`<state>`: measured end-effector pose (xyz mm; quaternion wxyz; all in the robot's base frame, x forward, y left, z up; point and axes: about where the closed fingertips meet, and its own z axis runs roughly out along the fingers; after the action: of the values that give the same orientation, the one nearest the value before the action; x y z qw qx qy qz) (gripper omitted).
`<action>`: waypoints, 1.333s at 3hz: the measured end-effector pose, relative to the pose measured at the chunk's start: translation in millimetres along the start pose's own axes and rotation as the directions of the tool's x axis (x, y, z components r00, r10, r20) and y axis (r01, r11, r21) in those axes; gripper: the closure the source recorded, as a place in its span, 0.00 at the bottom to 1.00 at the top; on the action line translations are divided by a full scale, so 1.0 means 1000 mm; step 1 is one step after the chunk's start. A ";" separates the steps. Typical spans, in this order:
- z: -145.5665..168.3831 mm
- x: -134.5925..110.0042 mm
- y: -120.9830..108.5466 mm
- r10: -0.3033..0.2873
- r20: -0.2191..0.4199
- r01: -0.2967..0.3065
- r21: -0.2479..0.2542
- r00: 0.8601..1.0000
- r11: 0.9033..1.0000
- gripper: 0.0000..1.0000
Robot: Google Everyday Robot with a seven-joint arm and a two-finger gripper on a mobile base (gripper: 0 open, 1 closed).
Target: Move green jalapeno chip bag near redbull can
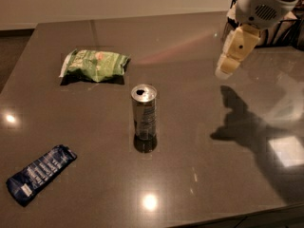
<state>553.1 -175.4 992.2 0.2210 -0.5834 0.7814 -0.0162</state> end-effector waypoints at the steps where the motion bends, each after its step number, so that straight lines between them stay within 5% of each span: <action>1: 0.016 -0.031 -0.027 0.020 0.047 -0.020 -0.012 0.999 1.000 0.00; 4: 0.111 -0.124 -0.038 -0.003 0.097 0.010 -0.076 0.995 0.997 0.00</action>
Offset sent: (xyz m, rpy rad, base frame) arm 0.0935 0.1059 -0.0230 0.0984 0.0619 0.0506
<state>655.0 -47.9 943.5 0.2362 -0.5940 0.7679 0.0413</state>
